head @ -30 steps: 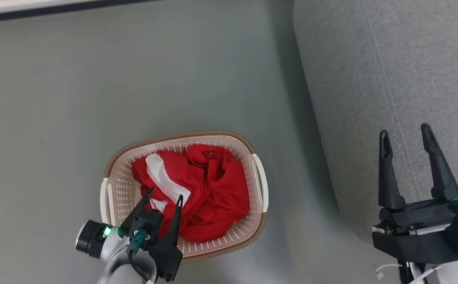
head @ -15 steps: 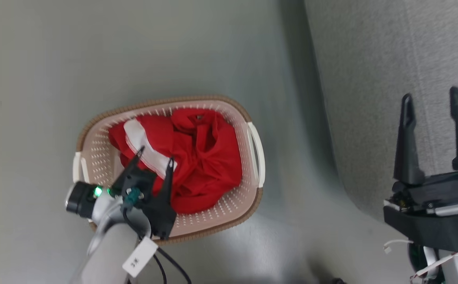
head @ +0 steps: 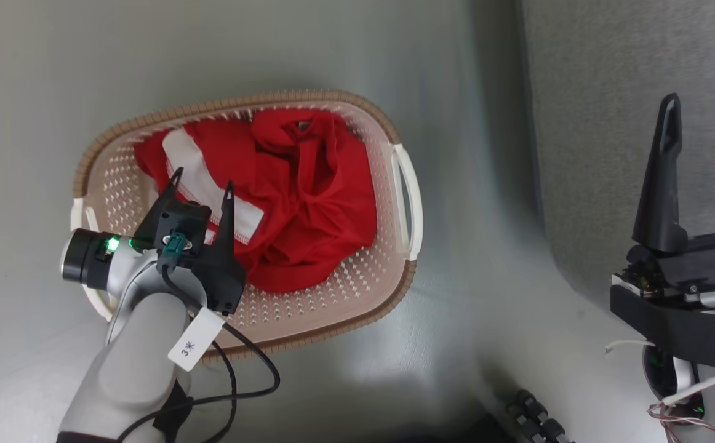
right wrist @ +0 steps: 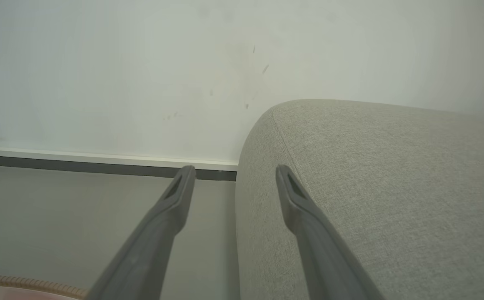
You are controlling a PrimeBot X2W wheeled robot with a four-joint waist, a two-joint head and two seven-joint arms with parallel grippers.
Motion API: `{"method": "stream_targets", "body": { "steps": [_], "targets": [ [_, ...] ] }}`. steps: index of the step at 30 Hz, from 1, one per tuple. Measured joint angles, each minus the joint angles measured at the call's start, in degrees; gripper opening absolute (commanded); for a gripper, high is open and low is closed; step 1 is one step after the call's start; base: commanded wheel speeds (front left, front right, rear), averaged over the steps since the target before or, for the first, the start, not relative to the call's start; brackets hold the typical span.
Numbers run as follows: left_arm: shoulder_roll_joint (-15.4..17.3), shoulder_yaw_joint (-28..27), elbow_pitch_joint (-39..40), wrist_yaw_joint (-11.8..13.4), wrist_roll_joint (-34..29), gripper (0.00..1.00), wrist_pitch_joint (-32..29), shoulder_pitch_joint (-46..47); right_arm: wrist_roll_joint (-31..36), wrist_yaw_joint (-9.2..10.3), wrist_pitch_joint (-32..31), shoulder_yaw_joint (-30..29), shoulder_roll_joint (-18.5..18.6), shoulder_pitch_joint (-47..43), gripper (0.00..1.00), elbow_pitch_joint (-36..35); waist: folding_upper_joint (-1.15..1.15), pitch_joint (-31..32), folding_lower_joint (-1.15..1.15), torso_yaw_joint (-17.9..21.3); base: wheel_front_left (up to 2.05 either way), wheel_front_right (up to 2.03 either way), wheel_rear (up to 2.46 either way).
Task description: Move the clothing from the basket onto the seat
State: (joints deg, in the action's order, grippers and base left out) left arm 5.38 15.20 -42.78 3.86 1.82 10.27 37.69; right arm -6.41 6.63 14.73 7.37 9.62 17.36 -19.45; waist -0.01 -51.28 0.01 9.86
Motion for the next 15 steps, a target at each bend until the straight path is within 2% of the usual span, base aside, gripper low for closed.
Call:
{"method": "stream_targets", "body": {
  "steps": [15],
  "targets": [
    [0.0, -0.1, -4.9, 2.2, -3.2, 1.00, 1.3, 4.6, 0.4, -0.01, 0.0, 0.7, -1.2, 2.0, 1.00, 2.2, 0.00, -3.9, -0.01, 0.0, 0.00, 0.00, 0.00]
  ]
}}
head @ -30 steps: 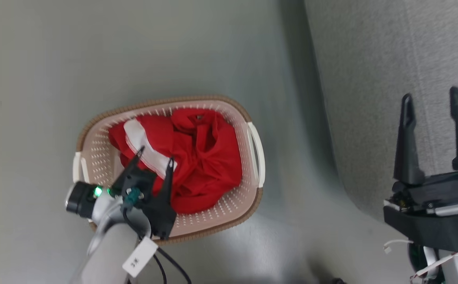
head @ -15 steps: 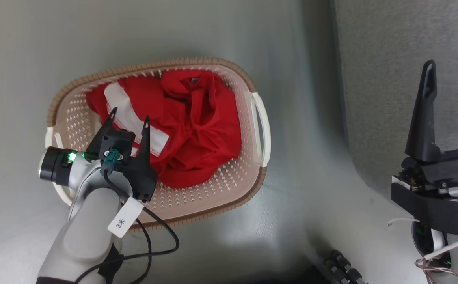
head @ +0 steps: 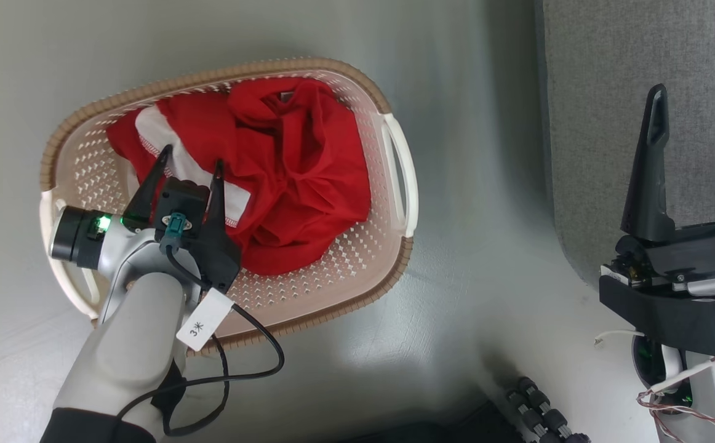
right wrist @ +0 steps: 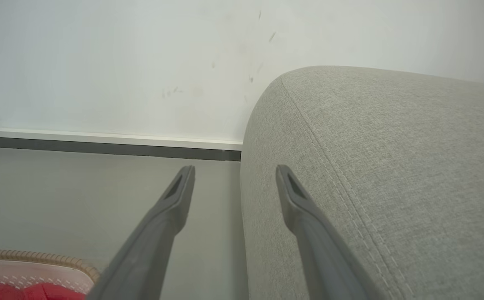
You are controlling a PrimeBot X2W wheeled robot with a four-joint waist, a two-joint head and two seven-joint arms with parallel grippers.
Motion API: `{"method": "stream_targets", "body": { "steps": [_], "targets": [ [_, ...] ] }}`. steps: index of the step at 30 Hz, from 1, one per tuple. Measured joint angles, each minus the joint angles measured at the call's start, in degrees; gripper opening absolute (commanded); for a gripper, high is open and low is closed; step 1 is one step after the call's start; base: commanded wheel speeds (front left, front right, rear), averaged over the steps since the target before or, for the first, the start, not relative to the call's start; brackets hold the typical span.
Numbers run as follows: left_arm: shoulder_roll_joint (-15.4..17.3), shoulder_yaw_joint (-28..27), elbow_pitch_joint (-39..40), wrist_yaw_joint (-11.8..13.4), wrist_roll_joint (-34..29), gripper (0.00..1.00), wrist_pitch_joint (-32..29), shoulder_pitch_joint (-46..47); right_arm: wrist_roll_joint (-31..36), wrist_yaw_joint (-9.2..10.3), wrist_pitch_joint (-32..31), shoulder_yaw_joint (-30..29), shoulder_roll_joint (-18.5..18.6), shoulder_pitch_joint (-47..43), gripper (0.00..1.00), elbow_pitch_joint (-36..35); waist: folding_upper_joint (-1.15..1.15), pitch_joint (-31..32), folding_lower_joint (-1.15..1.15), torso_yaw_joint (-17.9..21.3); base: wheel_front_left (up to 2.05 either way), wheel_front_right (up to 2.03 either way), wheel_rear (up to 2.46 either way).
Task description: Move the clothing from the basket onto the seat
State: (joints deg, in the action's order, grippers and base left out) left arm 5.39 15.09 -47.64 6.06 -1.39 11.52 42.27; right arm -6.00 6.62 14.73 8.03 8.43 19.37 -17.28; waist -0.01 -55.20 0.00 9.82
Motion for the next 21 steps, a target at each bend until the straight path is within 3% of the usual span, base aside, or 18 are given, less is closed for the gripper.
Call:
{"method": "stream_targets", "body": {
  "steps": [1, 4, 5, 21],
  "targets": [
    [0.0, 0.0, -0.4, 0.0, -0.2, 1.00, 0.0, 0.1, 0.0, -0.01, 0.0, 0.0, 0.0, 0.1, 1.00, 0.2, 0.00, -0.1, 0.00, 0.0, 0.00, 0.00, 0.00],
    [0.0, 0.0, -1.3, 0.1, -0.3, 0.18, 0.2, 0.4, 0.0, -0.05, 0.0, 0.1, -0.2, 0.2, 1.00, 0.6, 0.00, -0.2, 0.00, 0.2, 0.00, 0.00, 0.00],
    [-0.1, 0.1, -1.6, 0.1, -0.4, 0.02, 0.3, 0.6, 0.0, -0.07, 0.0, 0.1, -0.3, 0.2, 1.00, 0.7, 0.00, -0.2, 0.00, 0.2, 0.00, 0.00, 0.00],
    [-1.9, 2.6, -2.6, -0.2, -1.2, 0.00, 2.5, 1.1, 0.1, -0.58, 0.0, 0.1, -1.5, 2.0, 1.00, 5.8, 0.01, 2.9, 0.00, 0.3, 0.00, 0.00, 0.00]
  ]
}}
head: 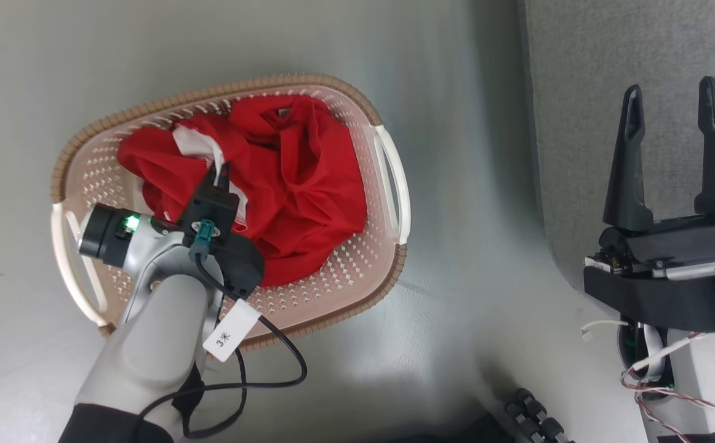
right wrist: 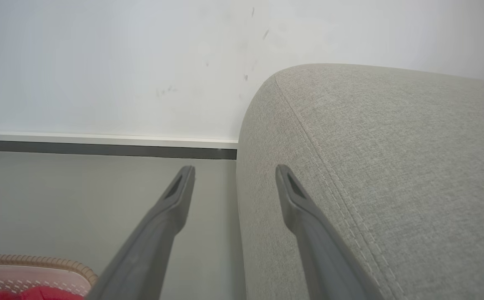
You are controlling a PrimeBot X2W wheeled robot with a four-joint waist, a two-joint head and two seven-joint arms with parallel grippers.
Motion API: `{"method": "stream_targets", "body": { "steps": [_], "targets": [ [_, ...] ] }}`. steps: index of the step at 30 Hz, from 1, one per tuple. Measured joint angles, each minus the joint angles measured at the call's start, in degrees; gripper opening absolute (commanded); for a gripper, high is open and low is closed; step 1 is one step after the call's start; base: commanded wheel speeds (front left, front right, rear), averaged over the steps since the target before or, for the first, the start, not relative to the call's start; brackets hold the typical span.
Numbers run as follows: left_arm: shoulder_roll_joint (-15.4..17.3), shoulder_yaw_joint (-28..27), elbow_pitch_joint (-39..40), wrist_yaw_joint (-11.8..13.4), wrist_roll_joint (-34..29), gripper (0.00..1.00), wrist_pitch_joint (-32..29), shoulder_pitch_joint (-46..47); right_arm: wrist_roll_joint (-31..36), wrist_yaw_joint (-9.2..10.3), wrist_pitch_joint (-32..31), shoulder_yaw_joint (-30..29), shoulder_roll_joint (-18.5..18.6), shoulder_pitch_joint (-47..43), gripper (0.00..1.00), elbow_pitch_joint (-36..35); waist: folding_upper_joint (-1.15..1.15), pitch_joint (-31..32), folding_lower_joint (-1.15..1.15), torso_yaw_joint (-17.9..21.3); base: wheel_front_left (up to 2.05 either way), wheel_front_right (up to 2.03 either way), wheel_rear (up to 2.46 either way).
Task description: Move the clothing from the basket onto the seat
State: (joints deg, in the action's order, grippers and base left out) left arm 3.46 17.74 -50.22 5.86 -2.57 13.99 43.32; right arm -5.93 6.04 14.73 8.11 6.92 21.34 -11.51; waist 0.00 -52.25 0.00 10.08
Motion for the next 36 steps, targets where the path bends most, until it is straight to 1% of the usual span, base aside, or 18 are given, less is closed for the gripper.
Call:
{"method": "stream_targets", "body": {
  "steps": [4, 6, 9, 17, 19, 24, 36],
  "targets": [
    [-0.1, 0.7, 0.0, -0.9, 0.5, 0.00, 0.3, -0.4, 0.0, -0.05, 0.0, -0.2, 0.0, 0.4, 1.00, 1.3, 0.00, 1.4, 0.00, -0.3, 0.00, 0.00, 0.00],
    [-0.3, 1.3, 0.0, -1.5, 0.6, 0.00, 0.3, -0.9, 0.0, -0.53, 0.0, -0.5, 0.1, 0.4, 1.00, 2.4, 0.00, 2.4, 0.00, -0.5, 0.00, 0.00, 0.00],
    [-0.5, 2.1, 0.0, -2.4, 1.1, 0.00, 0.3, -1.8, 0.0, -0.58, 0.0, -0.6, 0.1, 0.4, 1.00, 3.9, 0.00, 4.1, 0.00, -1.0, 0.00, 0.00, 0.00],
    [-0.8, 3.9, 2.6, -6.2, 2.5, 0.00, 0.3, -2.7, -0.1, -1.54, 0.0, -0.7, 0.0, 0.4, 1.00, 8.8, 0.01, 9.4, 0.00, -2.9, 0.00, 0.00, 0.00],
    [-0.9, 4.5, 3.6, -7.5, 2.9, 0.00, 0.3, -2.7, -0.3, -1.94, 0.0, -0.7, 0.0, 0.4, 1.00, 11.0, 0.00, 11.5, 0.00, -3.8, 0.00, 0.00, 0.00],
    [-1.0, 5.4, 5.2, -9.5, 3.6, 0.00, 0.3, -2.7, -0.7, -2.60, 0.0, -0.4, -0.3, 0.4, 1.00, 14.5, 0.01, 15.1, 0.00, -5.3, 0.00, 0.00, 0.00],
    [-1.2, 6.9, 8.7, -11.5, 5.6, 0.00, 0.3, -2.7, -1.3, -4.78, 0.0, 0.2, -0.5, 1.4, 1.00, 22.8, 0.01, 24.2, -0.01, -8.2, 0.00, 0.00, 0.00]
  ]
}}
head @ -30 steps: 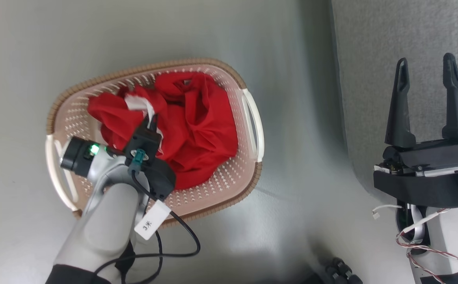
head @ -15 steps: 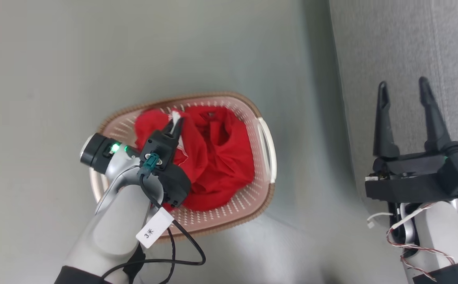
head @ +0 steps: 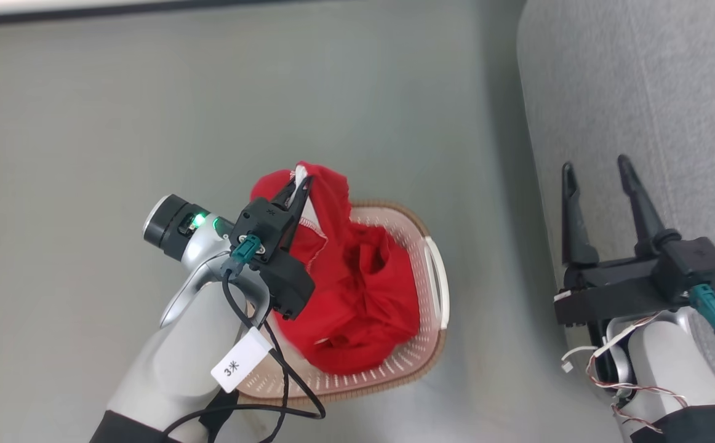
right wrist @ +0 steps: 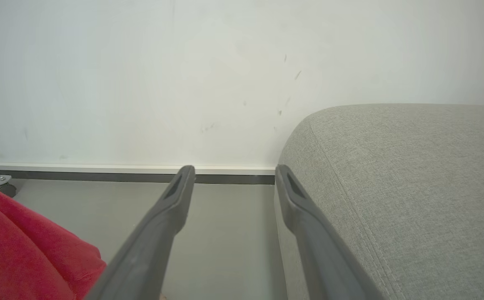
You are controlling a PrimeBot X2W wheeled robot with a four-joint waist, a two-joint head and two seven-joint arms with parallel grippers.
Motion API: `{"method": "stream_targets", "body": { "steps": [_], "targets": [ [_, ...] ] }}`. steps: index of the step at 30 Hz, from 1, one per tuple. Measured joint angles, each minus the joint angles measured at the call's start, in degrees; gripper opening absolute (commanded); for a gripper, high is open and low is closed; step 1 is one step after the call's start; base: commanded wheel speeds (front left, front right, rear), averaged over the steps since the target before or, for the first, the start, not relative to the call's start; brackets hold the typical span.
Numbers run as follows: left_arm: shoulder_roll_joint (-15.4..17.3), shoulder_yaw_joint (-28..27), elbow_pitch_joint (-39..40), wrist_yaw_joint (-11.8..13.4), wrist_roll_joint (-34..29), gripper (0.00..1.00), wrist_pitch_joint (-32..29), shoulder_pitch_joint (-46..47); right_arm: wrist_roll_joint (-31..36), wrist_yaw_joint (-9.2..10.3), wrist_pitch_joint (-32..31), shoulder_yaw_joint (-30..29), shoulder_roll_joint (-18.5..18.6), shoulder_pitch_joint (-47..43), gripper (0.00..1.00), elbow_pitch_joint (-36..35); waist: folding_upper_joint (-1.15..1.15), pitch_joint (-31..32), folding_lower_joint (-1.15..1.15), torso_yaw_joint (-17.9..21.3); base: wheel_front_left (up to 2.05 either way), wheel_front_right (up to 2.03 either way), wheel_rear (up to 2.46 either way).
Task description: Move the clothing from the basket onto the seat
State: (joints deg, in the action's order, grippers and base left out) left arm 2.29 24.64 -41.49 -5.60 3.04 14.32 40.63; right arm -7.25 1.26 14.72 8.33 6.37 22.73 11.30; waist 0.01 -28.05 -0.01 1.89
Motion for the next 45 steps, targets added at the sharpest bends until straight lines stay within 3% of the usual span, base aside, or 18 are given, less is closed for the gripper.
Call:
{"method": "stream_targets", "body": {
  "steps": [15, 31, 45],
  "targets": [
    [-0.1, 0.0, 3.5, -1.1, 4.1, 0.00, 0.0, 1.0, -0.8, -2.33, 0.0, 1.6, -1.0, -0.4, 1.00, 8.2, 0.00, 11.5, 0.00, -1.8, 0.00, 0.00, 0.00],
    [-0.2, 1.5, 1.6, -1.6, 7.6, 0.00, -0.4, 4.2, -0.7, -5.89, 0.0, 6.1, -1.4, -1.2, 1.00, 15.9, 0.00, 23.6, 0.00, -2.5, 0.00, 0.00, 0.00],
    [-0.3, 9.8, 4.1, -2.0, 14.3, 0.00, -3.8, 4.0, -0.6, -7.91, 0.0, 15.9, -2.7, -3.1, 1.00, 22.9, 0.00, 33.2, 0.00, -3.6, 0.00, 0.00, 0.00]
  ]
}}
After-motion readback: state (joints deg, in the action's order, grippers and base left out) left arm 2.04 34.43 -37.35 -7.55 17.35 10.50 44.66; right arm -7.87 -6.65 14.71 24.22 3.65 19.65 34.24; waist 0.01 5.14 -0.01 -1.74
